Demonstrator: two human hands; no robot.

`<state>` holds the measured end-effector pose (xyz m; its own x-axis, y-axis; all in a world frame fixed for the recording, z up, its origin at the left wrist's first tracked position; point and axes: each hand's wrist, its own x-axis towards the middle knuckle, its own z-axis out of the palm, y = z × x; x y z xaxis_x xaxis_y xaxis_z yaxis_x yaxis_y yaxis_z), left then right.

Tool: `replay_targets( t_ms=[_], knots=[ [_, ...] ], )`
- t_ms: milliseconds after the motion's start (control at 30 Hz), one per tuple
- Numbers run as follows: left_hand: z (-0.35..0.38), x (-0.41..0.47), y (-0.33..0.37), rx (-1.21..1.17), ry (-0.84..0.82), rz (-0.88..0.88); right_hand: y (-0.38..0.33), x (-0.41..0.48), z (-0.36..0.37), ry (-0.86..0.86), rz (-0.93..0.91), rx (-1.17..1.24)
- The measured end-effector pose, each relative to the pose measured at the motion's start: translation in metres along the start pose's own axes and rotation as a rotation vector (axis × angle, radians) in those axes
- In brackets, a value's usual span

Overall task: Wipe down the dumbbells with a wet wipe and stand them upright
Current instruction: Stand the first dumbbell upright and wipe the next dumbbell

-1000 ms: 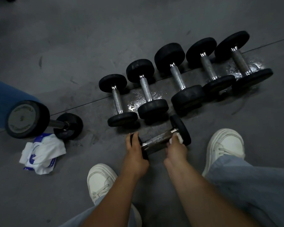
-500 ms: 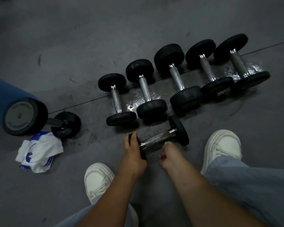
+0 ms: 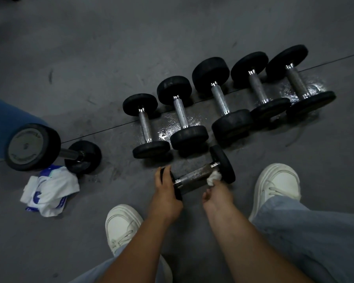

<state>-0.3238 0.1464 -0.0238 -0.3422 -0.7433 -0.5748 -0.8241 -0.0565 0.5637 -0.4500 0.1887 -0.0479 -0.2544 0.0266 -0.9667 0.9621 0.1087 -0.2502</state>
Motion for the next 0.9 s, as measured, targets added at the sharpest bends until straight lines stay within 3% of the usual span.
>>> replay_targets(
  t_ms=[133, 267, 333, 567, 900],
  knots=[
    [-0.002, -0.001, 0.001, 0.003, -0.011, 0.011, 0.003, 0.008, -0.011, -0.083, 0.136, -0.040],
    [-0.003, -0.001, 0.003, 0.022, -0.019, -0.015, -0.008, 0.001, 0.001, -0.168, 0.147, 0.237],
    [-0.004, -0.001, 0.004, 0.019, -0.020, -0.015, -0.013, -0.003, 0.005, -0.201, 0.117, 0.222],
    [-0.004, -0.002, 0.003, 0.012, -0.018, -0.001, -0.003, -0.007, 0.007, -0.121, -0.093, 0.098],
    [-0.001, 0.000, 0.001, 0.002, -0.005, 0.006, -0.002, -0.012, 0.024, -0.085, -0.081, 0.049]
  ],
)
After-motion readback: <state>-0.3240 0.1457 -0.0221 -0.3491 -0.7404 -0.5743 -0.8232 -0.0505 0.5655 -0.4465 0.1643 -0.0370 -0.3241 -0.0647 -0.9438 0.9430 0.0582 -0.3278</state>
